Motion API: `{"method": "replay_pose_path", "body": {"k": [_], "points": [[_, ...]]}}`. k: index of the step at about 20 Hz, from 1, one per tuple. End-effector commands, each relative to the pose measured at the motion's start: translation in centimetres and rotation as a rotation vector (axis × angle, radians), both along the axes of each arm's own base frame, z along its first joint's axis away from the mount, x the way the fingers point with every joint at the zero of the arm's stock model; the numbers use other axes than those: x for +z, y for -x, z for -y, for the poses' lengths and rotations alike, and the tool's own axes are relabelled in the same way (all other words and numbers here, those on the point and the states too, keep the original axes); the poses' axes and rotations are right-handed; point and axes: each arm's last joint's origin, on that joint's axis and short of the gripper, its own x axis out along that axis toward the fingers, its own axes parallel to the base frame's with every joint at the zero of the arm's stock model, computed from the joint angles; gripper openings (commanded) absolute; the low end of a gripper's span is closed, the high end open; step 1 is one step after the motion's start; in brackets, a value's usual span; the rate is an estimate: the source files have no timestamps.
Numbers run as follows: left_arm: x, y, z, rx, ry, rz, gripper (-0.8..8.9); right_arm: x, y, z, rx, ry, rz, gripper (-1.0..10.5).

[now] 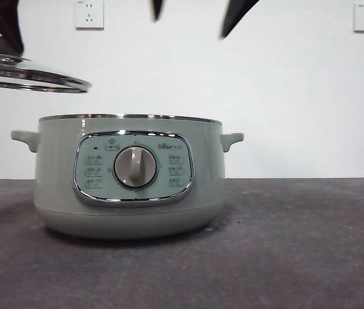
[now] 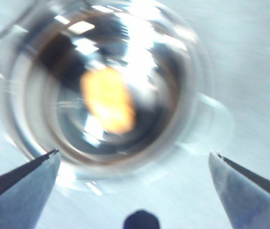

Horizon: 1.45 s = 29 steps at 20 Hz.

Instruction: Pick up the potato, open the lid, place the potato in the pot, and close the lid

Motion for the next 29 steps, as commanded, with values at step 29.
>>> {"method": "replay_pose_path", "body": {"k": [29], "points": [[-6.0, -1.6, 15.1, -0.403, 0.003, -0.157, -0.09, -1.2, 14.3, 14.3, -0.002, -0.094, 0.052, 7.6]]}}
